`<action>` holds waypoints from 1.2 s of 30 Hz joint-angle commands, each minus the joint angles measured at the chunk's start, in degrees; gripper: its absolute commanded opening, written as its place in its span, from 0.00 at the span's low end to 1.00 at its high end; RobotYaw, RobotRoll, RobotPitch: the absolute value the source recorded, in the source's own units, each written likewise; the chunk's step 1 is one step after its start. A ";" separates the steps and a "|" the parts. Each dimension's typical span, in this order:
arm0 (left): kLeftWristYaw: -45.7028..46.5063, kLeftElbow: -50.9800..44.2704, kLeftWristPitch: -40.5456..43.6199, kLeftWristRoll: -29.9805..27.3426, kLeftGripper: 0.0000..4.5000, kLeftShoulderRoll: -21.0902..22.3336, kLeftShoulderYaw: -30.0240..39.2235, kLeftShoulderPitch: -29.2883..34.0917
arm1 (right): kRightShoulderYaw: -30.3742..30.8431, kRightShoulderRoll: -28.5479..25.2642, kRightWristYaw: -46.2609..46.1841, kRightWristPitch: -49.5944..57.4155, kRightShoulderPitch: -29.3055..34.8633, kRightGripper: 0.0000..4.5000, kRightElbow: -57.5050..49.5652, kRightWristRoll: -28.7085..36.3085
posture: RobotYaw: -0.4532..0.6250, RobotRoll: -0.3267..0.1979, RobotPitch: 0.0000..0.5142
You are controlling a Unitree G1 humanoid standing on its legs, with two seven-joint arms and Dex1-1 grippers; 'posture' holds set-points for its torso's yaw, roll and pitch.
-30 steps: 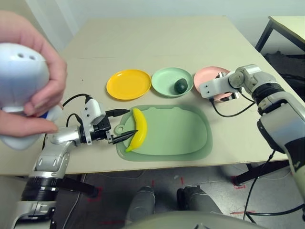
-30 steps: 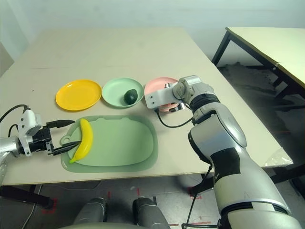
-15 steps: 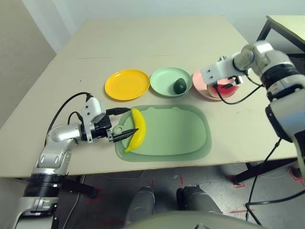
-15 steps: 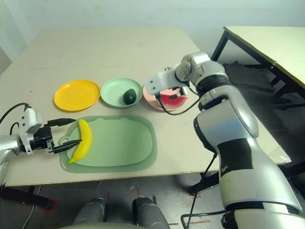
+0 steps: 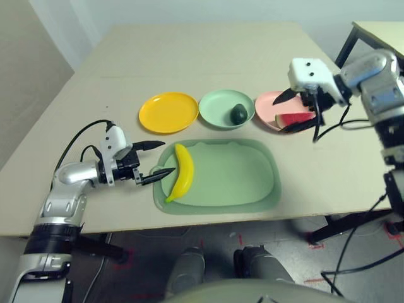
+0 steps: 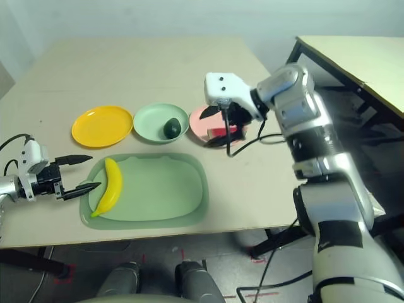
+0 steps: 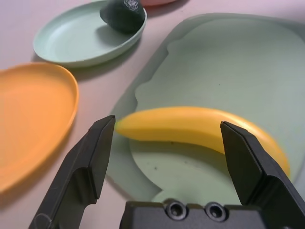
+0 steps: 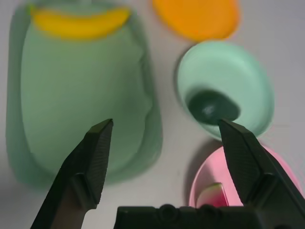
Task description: Place the fruits into color-matched plates.
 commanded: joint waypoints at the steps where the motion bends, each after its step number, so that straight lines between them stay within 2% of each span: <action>1: -1.06 2.96 -2.70 1.75 1.00 1.54 -0.11 -1.77 | -7.91 2.43 -8.97 13.55 8.56 0.98 -12.45 7.45 | 0.48 0.62 0.15; 3: -1.55 4.28 -4.94 3.23 1.00 2.38 -0.91 -2.89 | -11.71 4.81 -13.59 18.13 13.80 0.98 -17.56 10.98 | 0.48 0.62 0.15; 5: -2.06 5.65 -8.86 5.95 1.00 3.42 -2.30 -4.05 | -13.07 5.78 -16.14 16.01 20.61 0.98 -21.76 12.06 | 0.48 0.62 0.14; 8: -2.02 8.23 -15.35 10.38 1.00 4.79 -4.34 -6.25 | -11.85 4.74 -16.58 10.79 31.10 0.98 -27.53 12.62 | 0.48 0.62 0.13; 11: -2.26 11.83 -19.88 12.48 1.00 5.33 -5.67 -8.92 | -11.07 4.77 -17.10 6.93 38.61 0.98 -29.32 13.84 | 0.48 0.62 0.12; 16: -2.68 14.21 -21.17 11.59 1.00 4.69 -6.21 -11.89 | -14.68 9.83 -18.78 -1.45 45.98 0.98 -25.50 18.69 | 0.48 0.62 0.11; 20: -4.25 12.72 -15.82 7.53 1.00 3.65 -5.53 -10.53 | -15.79 11.49 -15.29 -13.55 51.47 0.98 -19.90 19.72 | 0.47 0.62 0.11; 26: -8.23 7.30 -8.38 1.52 1.00 4.08 -4.69 -6.69 | -15.03 11.07 -9.34 -32.45 53.81 0.98 -10.18 17.80 | 0.46 0.62 0.10; 30: -10.73 6.99 -12.29 3.79 1.00 5.12 -6.29 -8.37 | -13.57 10.12 -6.72 -37.55 53.33 0.98 -6.56 18.14 | 0.45 0.62 0.09; 32: -12.73 10.20 -19.71 8.57 1.00 5.92 -9.19 -12.78 | -13.06 9.12 -4.67 -38.66 51.97 0.98 -4.70 18.70 | 0.45 0.62 0.09; 36: -18.11 18.70 -40.58 18.32 1.00 6.08 -17.79 -24.83 | -12.06 7.67 -2.13 -38.68 49.95 0.98 -2.73 20.01 | 0.45 0.62 0.09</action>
